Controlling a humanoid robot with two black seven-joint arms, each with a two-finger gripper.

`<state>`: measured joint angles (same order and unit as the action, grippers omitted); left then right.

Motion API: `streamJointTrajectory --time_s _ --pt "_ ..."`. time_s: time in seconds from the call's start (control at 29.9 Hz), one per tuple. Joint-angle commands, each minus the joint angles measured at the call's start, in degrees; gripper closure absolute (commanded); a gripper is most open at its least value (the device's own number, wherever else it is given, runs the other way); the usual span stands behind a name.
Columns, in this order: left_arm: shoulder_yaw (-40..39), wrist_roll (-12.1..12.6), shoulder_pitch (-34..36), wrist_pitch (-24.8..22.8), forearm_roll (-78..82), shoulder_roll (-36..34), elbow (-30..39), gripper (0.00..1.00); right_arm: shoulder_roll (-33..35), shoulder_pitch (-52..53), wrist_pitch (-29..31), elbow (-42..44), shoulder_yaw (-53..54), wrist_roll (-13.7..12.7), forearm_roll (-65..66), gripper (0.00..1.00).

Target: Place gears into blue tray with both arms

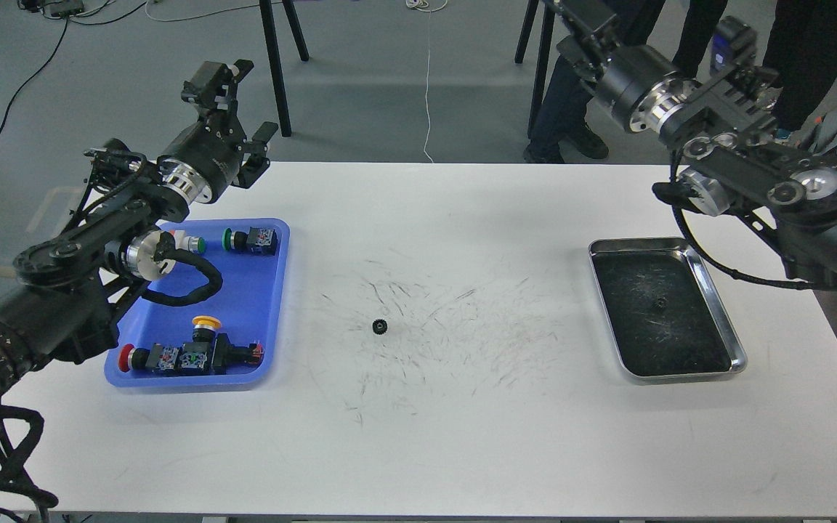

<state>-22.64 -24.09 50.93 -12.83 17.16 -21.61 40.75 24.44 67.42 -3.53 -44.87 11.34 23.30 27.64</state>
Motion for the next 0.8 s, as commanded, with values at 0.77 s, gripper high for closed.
streamJointTrajectory --time_s 0.77 --pt "15.25 -3.6 -1.8 14.49 28.37 -19.78 37.3 0.0 5.62 -18.99 -2.36 -0.39 21.52 0.52 -2.68 0.05"
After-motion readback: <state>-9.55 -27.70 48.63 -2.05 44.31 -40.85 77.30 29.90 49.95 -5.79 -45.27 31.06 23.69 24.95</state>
